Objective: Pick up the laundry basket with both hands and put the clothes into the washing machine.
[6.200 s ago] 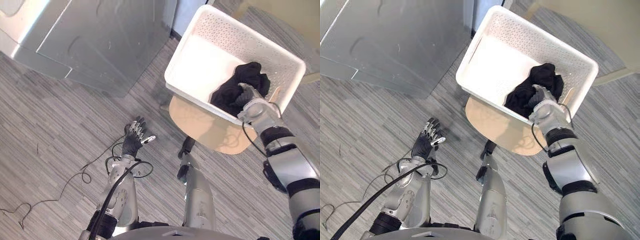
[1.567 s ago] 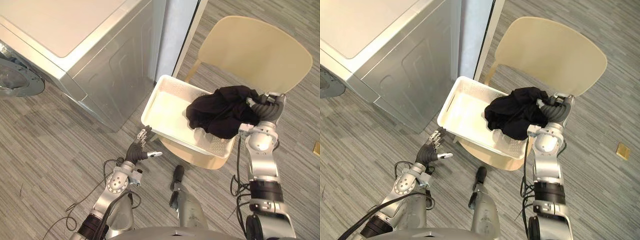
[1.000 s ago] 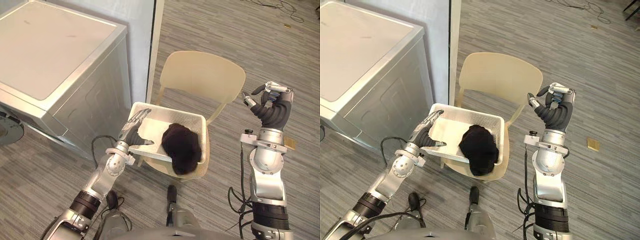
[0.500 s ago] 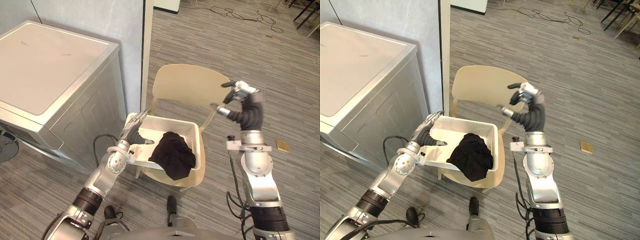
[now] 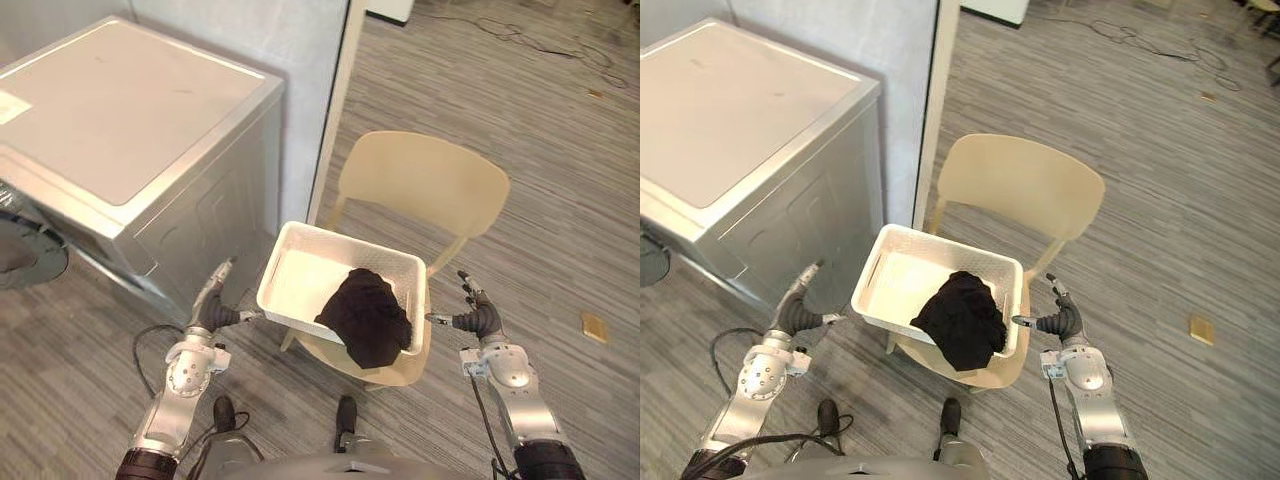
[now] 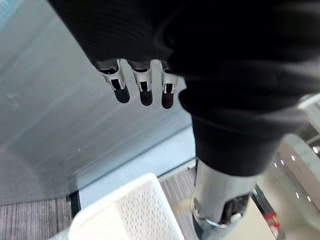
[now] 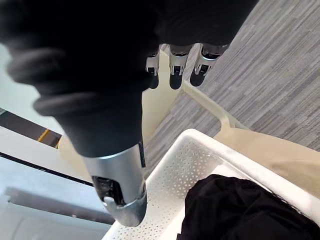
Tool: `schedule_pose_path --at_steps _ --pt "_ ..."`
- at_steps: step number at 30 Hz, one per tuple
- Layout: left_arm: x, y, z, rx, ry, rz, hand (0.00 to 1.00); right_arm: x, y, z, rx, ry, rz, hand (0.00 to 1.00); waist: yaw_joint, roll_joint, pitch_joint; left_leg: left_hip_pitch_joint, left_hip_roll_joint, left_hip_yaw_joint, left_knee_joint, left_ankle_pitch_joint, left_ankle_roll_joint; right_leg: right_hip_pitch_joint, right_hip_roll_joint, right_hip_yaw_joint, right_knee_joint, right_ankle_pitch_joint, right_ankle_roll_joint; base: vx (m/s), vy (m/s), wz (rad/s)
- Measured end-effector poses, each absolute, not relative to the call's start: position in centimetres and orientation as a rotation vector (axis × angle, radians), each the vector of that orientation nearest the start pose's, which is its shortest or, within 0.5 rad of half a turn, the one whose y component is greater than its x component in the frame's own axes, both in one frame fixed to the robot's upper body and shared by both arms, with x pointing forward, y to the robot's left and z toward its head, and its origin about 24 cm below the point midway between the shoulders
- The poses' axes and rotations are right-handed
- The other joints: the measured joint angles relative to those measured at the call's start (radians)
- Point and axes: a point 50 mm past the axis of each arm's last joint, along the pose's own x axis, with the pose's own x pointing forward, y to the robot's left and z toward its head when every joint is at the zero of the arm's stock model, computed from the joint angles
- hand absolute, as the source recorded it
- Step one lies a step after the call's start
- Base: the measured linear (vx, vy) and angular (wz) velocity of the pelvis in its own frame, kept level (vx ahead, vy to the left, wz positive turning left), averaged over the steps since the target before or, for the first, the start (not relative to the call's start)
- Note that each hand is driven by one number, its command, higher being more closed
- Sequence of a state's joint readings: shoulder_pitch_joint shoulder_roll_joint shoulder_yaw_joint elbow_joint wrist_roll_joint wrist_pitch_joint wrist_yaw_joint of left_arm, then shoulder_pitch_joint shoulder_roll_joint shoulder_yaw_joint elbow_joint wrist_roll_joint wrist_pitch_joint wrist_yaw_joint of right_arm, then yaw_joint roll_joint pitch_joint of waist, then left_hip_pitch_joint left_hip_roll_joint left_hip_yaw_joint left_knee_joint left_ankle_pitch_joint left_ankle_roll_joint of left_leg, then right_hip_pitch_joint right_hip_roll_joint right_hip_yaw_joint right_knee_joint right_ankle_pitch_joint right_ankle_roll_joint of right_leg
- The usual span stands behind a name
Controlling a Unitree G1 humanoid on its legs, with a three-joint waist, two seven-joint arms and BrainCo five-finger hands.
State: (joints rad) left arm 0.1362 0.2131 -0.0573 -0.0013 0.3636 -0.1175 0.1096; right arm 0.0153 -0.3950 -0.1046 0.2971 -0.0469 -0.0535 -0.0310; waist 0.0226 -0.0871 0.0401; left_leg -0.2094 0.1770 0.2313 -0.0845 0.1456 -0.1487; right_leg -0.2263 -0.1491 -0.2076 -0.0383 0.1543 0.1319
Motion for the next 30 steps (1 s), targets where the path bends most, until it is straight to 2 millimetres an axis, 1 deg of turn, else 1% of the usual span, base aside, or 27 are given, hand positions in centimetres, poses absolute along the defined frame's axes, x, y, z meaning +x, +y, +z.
schedule_pose_path --at_steps 2,4,6,8,10,11,12,14,17,19,20,22,24,27,28,29,30 --pt "22.5 18.6 3.3 0.513 -0.041 0.067 0.0 24.9 -27.0 1.2 -0.42 0.219 -0.18 0.0 0.015 -0.002 0.029 -0.025 -0.002 -0.021 0.0 0.008 0.006 -0.012 -0.002 -0.018 0.005 0.0 0.0 -0.03 0.002 0.31" --pt "22.5 18.8 3.5 0.464 -0.046 0.098 0.0 26.2 -26.6 1.9 -0.386 0.187 -0.181 0.0 0.029 -0.005 0.064 -0.044 -0.004 -0.046 0.0 0.018 0.012 -0.017 -0.004 -0.038 0.012 0.0 0.0 -0.03 0.004 0.34" --pt "22.5 19.1 3.5 0.445 -0.044 0.115 0.0 27.2 -26.2 2.4 -0.34 0.163 -0.181 0.0 0.036 -0.009 0.087 -0.061 -0.005 -0.067 0.004 0.025 0.014 -0.019 -0.004 -0.057 0.014 0.0 0.0 -0.03 0.001 0.31" --pt "22.5 19.5 3.7 0.422 -0.044 0.134 0.0 28.6 -25.7 3.3 -0.32 0.133 -0.176 0.0 0.046 -0.018 0.123 -0.076 -0.008 -0.086 0.006 0.041 0.019 -0.022 -0.006 -0.074 0.017 0.002 -0.002 -0.02 0.001 0.26" --pt "22.7 19.4 4.0 0.417 -0.059 0.134 0.0 29.6 -25.7 3.8 -0.314 0.122 -0.178 0.0 0.052 -0.02 0.149 -0.092 -0.01 -0.103 0.006 0.045 0.024 -0.026 -0.007 -0.09 0.019 0.002 -0.003 -0.04 0.003 0.24" --pt "22.9 19.3 4.2 0.408 -0.071 0.133 0.0 30.0 -25.5 4.0 -0.311 0.123 -0.176 0.0 0.06 -0.021 0.163 -0.104 -0.01 -0.113 0.006 0.048 0.027 -0.032 -0.007 -0.099 0.021 0.002 -0.003 -0.04 0.001 0.2" --pt "22.9 19.3 4.4 0.404 -0.078 0.133 0.0 30.2 -25.5 4.0 -0.31 0.127 -0.173 0.0 0.06 -0.02 0.166 -0.112 -0.01 -0.12 0.006 0.05 0.027 -0.035 -0.007 -0.106 0.021 0.002 -0.003 -0.04 -0.005 0.2" --pt "23.1 19.1 5.0 0.394 -0.107 0.13 0.0 30.9 -24.9 4.0 -0.313 0.132 -0.153 0.0 0.074 -0.023 0.186 -0.126 -0.01 -0.13 0.006 0.06 0.028 -0.045 -0.006 -0.112 0.026 0.004 -0.006 -0.05 -0.008 0.12" --pt "23.3 18.7 5.2 0.391 -0.116 0.117 0.0 31.0 -24.7 3.5 -0.336 0.161 -0.134 0.0 0.077 -0.022 0.197 -0.142 -0.012 -0.152 0.006 0.064 0.032 -0.047 -0.006 -0.133 0.028 0.003 -0.007 -0.04 -0.008 0.16" --pt "23.6 18.3 5.5 0.389 -0.131 0.102 0.0 30.8 -24.6 2.7 -0.353 0.203 -0.121 0.0 0.084 -0.029 0.223 -0.145 -0.011 -0.161 0.006 0.065 0.033 -0.047 -0.006 -0.141 0.035 -0.004 -0.012 -0.04 -0.012 0.15" --pt "23.6 18.2 5.5 0.39 -0.133 0.096 0.0 30.8 -24.6 2.3 -0.361 0.224 -0.116 0.0 0.084 -0.028 0.233 -0.149 -0.012 -0.168 0.006 0.065 0.032 -0.047 -0.006 -0.148 0.037 -0.009 -0.007 -0.05 -0.019 0.2" --pt "23.7 17.9 5.4 0.394 -0.133 0.077 0.0 30.6 -24.5 1.1 -0.426 0.293 -0.063 0.0 0.083 -0.03 0.25 -0.164 -0.011 -0.18 0.006 0.07 0.031 -0.056 -0.007 -0.161 0.044 -0.016 -0.011 -0.06 -0.022 0.16" --pt "23.7 17.3 5.4 0.393 -0.135 0.054 0.0 30.9 -24.2 0.2 -0.507 0.365 -0.015 0.0 0.09 -0.029 0.287 -0.164 -0.011 -0.179 0.006 0.072 0.029 -0.059 -0.008 -0.16 0.049 -0.016 -0.012 -0.06 -0.026 0.01" --pt "23.9 16.7 5.5 0.396 -0.146 0.024 0.0 32.0 -23.9 0.5 -0.536 0.379 -0.005 0.0 0.093 -0.027 0.317 -0.172 -0.01 -0.177 0.006 0.072 0.025 -0.07 -0.008 -0.158 0.051 -0.015 -0.014 -0.04 -0.021 -0.05" --pt "24.1 16.1 5.6 0.396 -0.157 -0.003 0.0 32.7 -23.9 1.0 -0.556 0.384 -0.001 0.0 0.096 -0.025 0.321 -0.19 -0.009 -0.175 0.006 0.075 0.024 -0.092 -0.007 -0.154 0.051 -0.01 -0.019 -0.05 -0.028 -0.06" --pt "24.4 15.4 6.0 0.393 -0.177 -0.032 0.0 33.6 -23.9 1.7 -0.586 0.382 -0.003 0.0 0.1 -0.018 0.344 -0.194 -0.009 -0.175 0.006 0.081 0.022 -0.094 -0.006 -0.154 0.045 0.001 -0.026 -0.06 -0.03 -0.07" --pt "24.5 14.9 6.1 0.376 -0.186 -0.048 0.0 34.1 -23.8 2.1 -0.616 0.382 0.002 0.0 0.104 -0.014 0.358 -0.194 -0.009 -0.173 0.006 0.082 0.021 -0.094 -0.006 -0.152 0.043 0.004 -0.026 -0.04 -0.022 -0.06"
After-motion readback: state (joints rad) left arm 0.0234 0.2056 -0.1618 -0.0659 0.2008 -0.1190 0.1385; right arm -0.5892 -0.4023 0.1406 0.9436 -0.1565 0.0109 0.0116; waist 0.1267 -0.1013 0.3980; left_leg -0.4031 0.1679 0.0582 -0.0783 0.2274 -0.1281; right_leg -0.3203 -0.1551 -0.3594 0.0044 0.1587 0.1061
